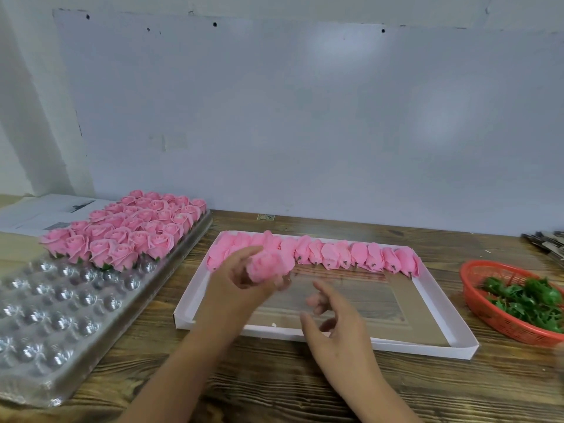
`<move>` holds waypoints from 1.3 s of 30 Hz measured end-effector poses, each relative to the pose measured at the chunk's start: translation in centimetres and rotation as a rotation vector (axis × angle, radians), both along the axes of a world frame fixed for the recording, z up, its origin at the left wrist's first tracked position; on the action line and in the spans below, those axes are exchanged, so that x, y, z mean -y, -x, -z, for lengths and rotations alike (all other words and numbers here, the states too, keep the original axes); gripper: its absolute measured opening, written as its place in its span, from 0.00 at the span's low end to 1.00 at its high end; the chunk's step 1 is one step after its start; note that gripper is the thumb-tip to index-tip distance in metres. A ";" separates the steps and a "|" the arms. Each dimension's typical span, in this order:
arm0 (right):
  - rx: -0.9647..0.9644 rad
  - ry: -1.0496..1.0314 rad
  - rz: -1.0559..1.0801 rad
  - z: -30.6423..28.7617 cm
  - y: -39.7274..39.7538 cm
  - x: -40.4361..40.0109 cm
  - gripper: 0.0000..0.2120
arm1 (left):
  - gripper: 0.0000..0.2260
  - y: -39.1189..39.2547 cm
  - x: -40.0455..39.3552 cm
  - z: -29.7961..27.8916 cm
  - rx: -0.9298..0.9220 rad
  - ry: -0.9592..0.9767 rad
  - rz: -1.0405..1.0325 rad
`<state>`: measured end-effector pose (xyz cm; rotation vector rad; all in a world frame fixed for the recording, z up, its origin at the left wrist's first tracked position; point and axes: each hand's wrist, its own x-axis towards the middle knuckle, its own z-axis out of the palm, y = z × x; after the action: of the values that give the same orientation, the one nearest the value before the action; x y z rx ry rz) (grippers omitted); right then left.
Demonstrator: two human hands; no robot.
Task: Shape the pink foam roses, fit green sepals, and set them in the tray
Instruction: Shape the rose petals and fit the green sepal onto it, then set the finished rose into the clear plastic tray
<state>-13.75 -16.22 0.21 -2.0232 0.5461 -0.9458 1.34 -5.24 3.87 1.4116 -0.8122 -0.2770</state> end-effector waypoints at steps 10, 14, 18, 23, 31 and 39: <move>0.034 -0.010 -0.007 -0.3 0.2 -0.1 0.25 | 0.14 -10.6 -6.2 -3.0 0.204 -0.322 -0.364; 0.025 -0.017 -0.007 -0.6 0.3 -0.1 0.26 | 0.23 -14.3 -9.1 -2.7 0.299 -0.562 -0.429; 0.025 -0.023 -0.008 -0.6 0.3 -0.2 0.27 | 0.22 -15.9 -10.1 -2.2 0.422 -0.693 -0.460; 0.038 -0.031 -0.001 -0.4 0.2 -0.1 0.27 | 0.21 -16.4 -9.7 -1.7 0.459 -0.791 -0.441; 0.031 -0.021 0.014 -0.5 0.1 -0.3 0.28 | 0.23 -17.8 -8.6 -0.6 0.475 -0.859 -0.488; 0.014 -0.025 0.007 -0.6 0.2 -0.3 0.25 | 0.31 -18.6 -8.2 -1.1 0.474 -0.956 -0.432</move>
<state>-14.00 -15.88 0.85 -1.9919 0.5554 -0.9527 19.97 2.95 4.93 2.5734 -0.7466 0.0348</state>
